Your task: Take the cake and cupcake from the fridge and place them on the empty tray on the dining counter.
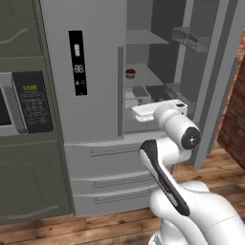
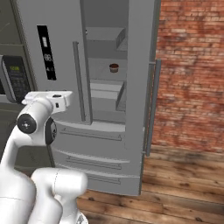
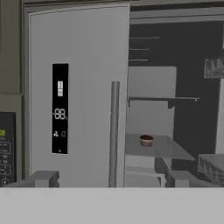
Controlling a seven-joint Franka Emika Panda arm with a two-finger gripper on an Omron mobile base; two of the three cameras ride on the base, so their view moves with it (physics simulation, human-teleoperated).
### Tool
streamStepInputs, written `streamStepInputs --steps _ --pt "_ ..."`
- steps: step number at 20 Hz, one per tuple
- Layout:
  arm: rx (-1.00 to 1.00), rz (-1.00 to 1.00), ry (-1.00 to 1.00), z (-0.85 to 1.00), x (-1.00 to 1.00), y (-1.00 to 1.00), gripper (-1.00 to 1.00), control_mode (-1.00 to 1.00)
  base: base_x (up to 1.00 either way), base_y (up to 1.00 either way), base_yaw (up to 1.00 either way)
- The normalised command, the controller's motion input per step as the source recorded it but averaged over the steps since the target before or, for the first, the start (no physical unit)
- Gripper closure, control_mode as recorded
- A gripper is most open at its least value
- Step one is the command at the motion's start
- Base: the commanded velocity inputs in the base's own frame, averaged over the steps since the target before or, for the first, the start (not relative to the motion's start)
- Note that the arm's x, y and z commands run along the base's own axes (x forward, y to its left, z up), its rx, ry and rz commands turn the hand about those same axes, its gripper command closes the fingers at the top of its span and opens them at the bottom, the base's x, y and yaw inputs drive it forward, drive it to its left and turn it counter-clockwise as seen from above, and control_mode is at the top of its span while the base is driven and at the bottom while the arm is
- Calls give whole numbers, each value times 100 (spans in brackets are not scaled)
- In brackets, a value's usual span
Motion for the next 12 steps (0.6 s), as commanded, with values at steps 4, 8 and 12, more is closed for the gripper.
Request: streamStepInputs --steps 4,8,12 --pt "0 -4 0 0 50 41 -100 -100 0 0 0" --pt "0 0 0 -11 74 5 -100 -100 0 0 0" --pt "0 0 0 -14 91 0 -100 -100 0 0 0"
